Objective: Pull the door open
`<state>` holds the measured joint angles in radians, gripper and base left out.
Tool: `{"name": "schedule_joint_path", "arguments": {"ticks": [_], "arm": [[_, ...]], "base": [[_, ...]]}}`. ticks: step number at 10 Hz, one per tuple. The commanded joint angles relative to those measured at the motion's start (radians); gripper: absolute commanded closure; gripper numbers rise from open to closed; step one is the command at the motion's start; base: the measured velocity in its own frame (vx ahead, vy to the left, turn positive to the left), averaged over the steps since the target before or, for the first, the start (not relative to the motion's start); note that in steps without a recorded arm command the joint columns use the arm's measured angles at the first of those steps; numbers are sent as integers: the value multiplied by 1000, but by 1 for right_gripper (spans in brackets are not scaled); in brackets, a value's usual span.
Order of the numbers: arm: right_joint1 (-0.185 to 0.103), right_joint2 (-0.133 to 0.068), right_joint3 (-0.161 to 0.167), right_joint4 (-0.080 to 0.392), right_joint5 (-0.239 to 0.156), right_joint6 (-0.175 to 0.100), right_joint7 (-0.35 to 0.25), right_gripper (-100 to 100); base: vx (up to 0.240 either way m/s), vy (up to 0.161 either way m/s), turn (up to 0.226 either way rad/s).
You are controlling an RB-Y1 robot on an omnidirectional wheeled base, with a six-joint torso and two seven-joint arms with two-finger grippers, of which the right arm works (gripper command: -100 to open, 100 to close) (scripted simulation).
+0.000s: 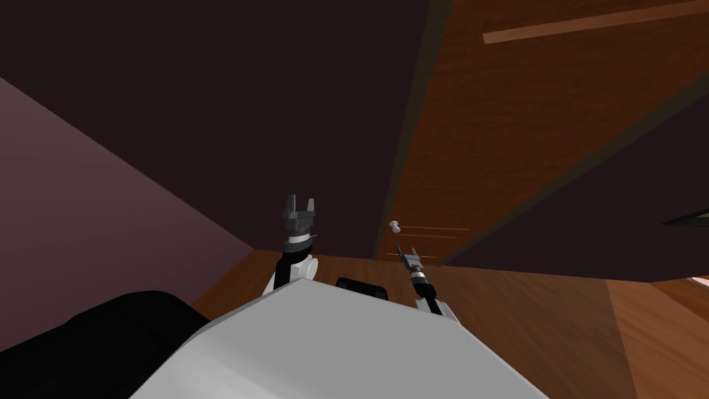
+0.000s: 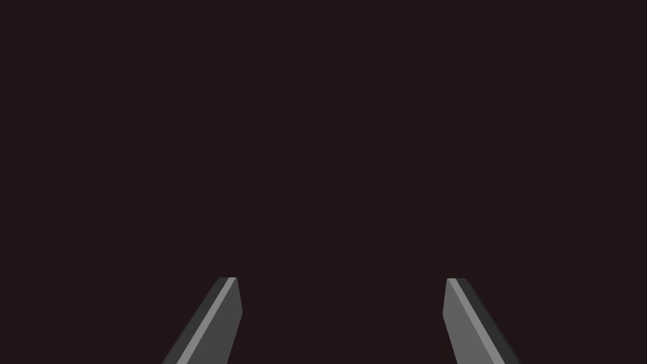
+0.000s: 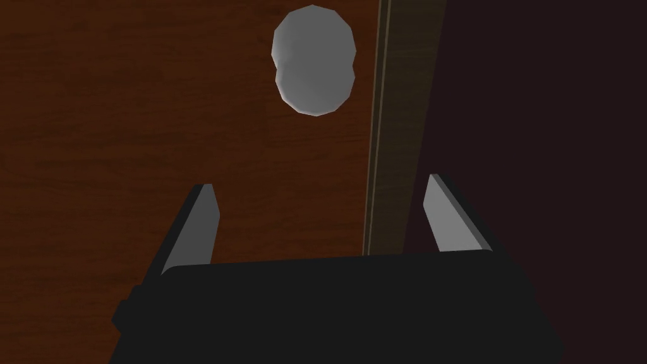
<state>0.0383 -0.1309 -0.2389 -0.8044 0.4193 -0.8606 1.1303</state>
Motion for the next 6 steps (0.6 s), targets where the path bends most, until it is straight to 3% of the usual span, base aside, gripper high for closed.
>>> {"name": "schedule_joint_path", "arguments": {"ticks": [1,6], "arm": [[-2,-8,2,17,-35,7,26,-100],[-5,-22,10,63,-140,20,101,-100]], "base": [[-14,15,60],[2,-2,77]]}}
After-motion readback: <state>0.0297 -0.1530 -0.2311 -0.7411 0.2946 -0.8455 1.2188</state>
